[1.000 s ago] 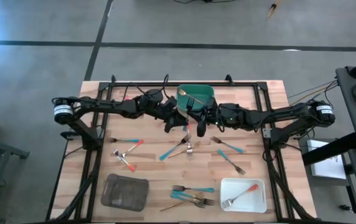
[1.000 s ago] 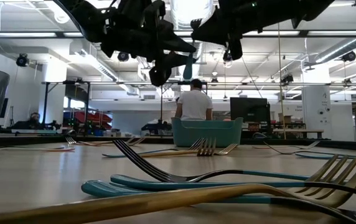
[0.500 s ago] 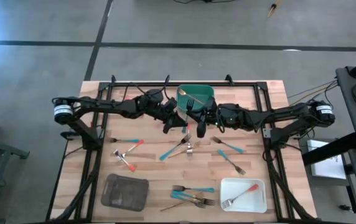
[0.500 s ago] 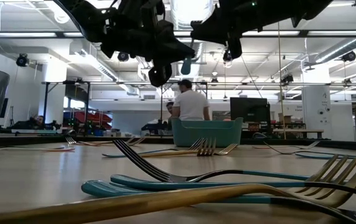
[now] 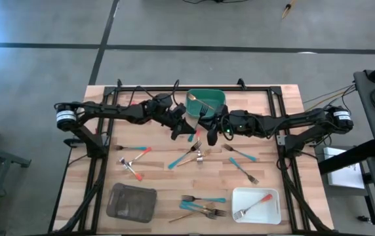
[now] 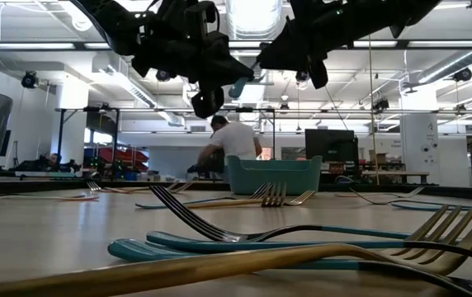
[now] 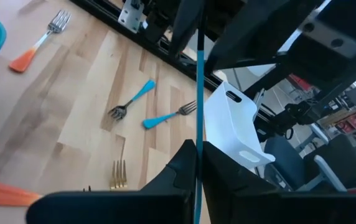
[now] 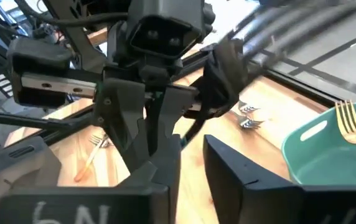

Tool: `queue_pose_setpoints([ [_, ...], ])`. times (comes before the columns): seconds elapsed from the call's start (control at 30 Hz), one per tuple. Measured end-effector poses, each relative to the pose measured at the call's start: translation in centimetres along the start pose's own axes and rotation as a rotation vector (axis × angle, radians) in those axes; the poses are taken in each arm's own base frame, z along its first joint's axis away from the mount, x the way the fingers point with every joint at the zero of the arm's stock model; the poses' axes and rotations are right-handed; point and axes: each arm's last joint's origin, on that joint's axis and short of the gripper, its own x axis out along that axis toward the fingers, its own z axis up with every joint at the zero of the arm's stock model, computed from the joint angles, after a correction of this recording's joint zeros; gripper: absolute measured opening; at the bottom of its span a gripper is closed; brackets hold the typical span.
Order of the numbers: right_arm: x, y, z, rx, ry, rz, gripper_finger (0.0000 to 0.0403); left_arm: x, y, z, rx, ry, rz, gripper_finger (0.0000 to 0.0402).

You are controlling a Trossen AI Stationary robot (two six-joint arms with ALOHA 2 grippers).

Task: Sort silverware by color (type)
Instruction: Put the blue fork into the black bin

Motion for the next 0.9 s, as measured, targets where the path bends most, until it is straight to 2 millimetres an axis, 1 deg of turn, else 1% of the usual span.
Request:
queue_pose_setpoints([
  [0.13,-0.2,0.0,0.1,0.001,0.004,-0.003,0.01,-0.1,0.0,0.0,0.0,-0.003,0.003,0.0],
  [0.23,-0.7,-0.2,-0.1,-0.01,0.051,-0.022,0.0118,-0.2,0.2,0.1,-0.007,0.0,0.012,0.0],
  [0.4,-2.9,-0.9,-0.5,0.029,0.202,-0.092,0.0127,-1.5,0.5,0.0,-0.047,0.05,0.067,0.0],
  [0.5,-4.5,-1.4,-0.6,0.079,0.272,-0.133,0.0122,-2.7,-0.1,-0.8,-0.064,0.157,0.094,0.0],
  [0.63,-6.2,-1.8,-0.7,0.1,0.345,-0.162,0.0112,-4.4,-2.5,-2.8,-0.139,0.352,0.119,0.0],
  [0.73,-6.9,-2.0,-0.8,0.091,0.378,-0.178,0.0103,-5.6,-5.1,-4.6,-0.164,0.485,0.145,0.0],
  [0.8,-7.1,-2.1,-0.9,0.085,0.398,-0.189,0.0099,-6.1,-7.1,-5.5,-0.165,0.534,0.159,0.0],
  [0.9,-7.0,-2.2,-1.1,0.07,0.416,-0.195,0.0096,-6.5,-10.3,-6.6,-0.173,0.542,0.167,0.0],
])
